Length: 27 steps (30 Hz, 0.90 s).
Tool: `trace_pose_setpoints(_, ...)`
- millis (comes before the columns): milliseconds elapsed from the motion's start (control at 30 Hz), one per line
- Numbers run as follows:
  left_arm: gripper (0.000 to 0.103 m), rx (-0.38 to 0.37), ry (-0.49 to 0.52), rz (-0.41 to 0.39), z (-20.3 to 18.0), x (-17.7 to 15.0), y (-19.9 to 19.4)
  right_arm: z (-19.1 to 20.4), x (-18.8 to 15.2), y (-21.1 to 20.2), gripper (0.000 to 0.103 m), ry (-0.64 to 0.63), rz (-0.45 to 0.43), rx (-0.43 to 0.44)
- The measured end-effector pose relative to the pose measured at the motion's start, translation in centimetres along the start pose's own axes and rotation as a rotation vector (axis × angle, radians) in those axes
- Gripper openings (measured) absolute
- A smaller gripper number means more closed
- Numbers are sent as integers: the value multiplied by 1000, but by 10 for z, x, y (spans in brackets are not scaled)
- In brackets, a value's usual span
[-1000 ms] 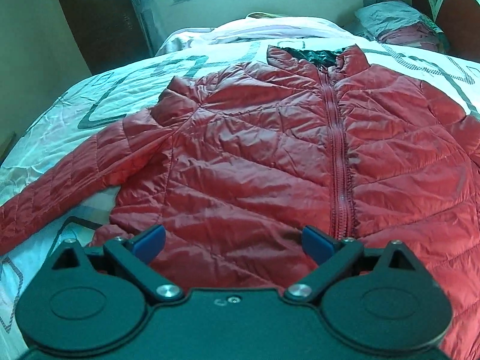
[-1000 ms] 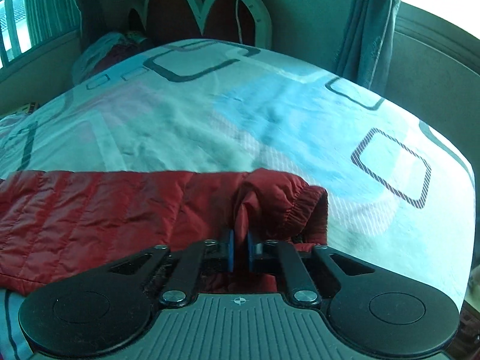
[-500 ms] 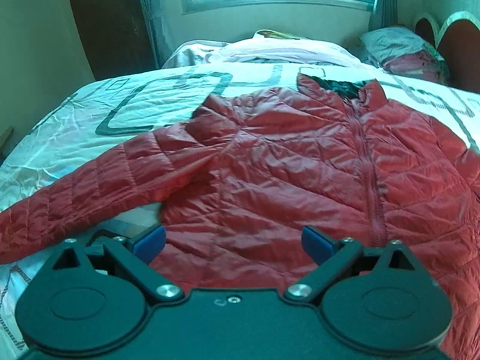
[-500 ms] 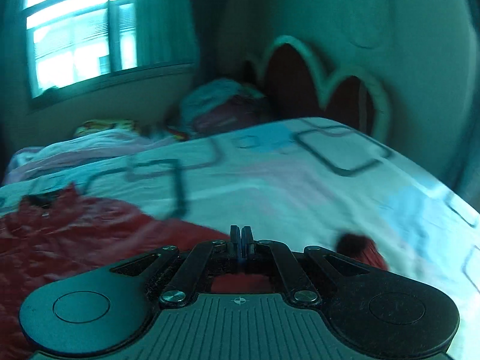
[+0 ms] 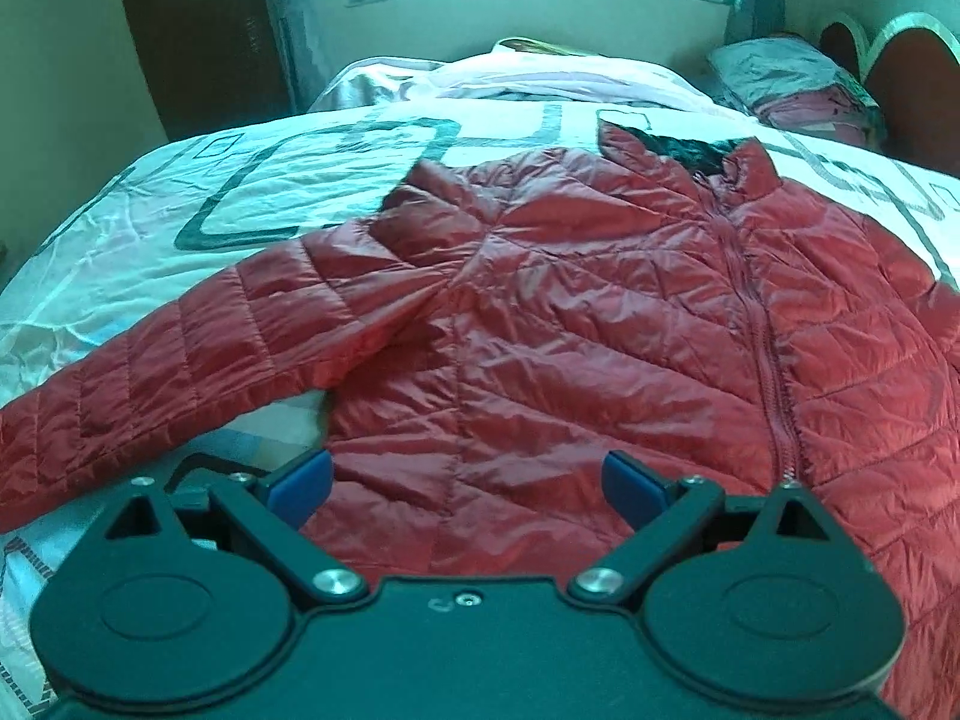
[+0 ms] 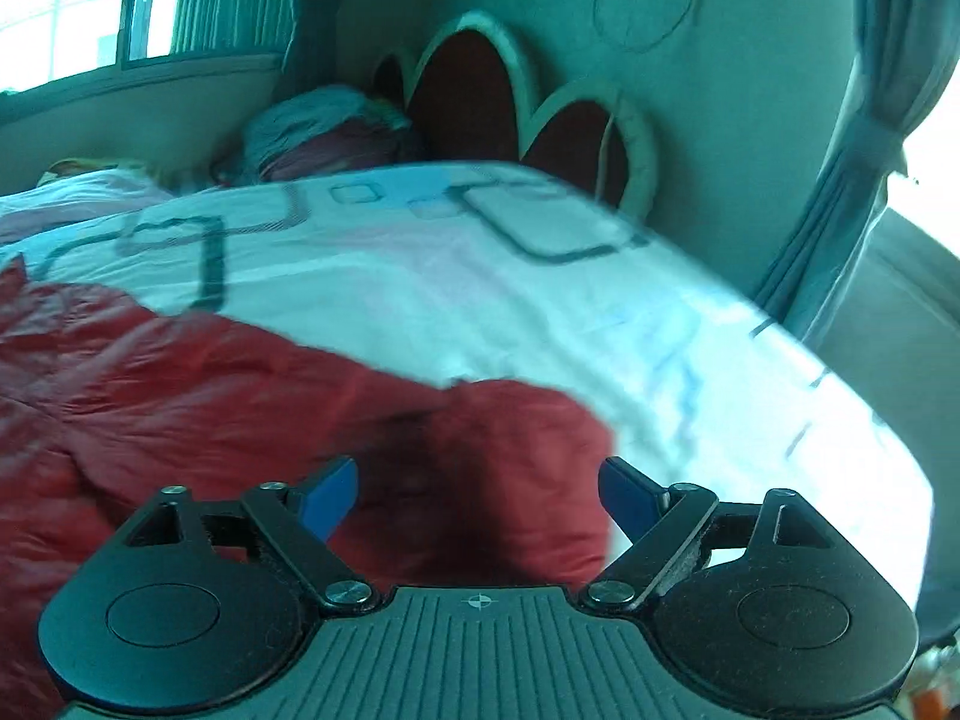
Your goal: Fold large clothes
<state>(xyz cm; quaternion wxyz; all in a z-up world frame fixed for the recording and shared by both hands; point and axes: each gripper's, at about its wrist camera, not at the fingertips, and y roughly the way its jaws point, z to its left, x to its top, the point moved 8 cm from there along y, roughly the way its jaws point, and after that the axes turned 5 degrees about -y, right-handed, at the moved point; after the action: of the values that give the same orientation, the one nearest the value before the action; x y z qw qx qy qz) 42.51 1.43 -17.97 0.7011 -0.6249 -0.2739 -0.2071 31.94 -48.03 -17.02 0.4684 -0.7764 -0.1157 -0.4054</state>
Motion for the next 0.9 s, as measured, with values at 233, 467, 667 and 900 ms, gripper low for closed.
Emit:
trace_pose_setpoints(233,96,15,14,-4,-21,-2,-3,-2,-23,47,82,-73,82,38)
trace_pose_setpoints(467,93,21,36,-22,-27,-1,-7,-15,-6,54,6,89,79,144)
trace_pose_setpoints(667,92,22,11,-34,-11,10,-5,52,55,9,6,46,-62,302)
trace_pose_setpoints(900,92,70,-29,-42,40,19,-2,208,88,-43,6,-76,-124,574)
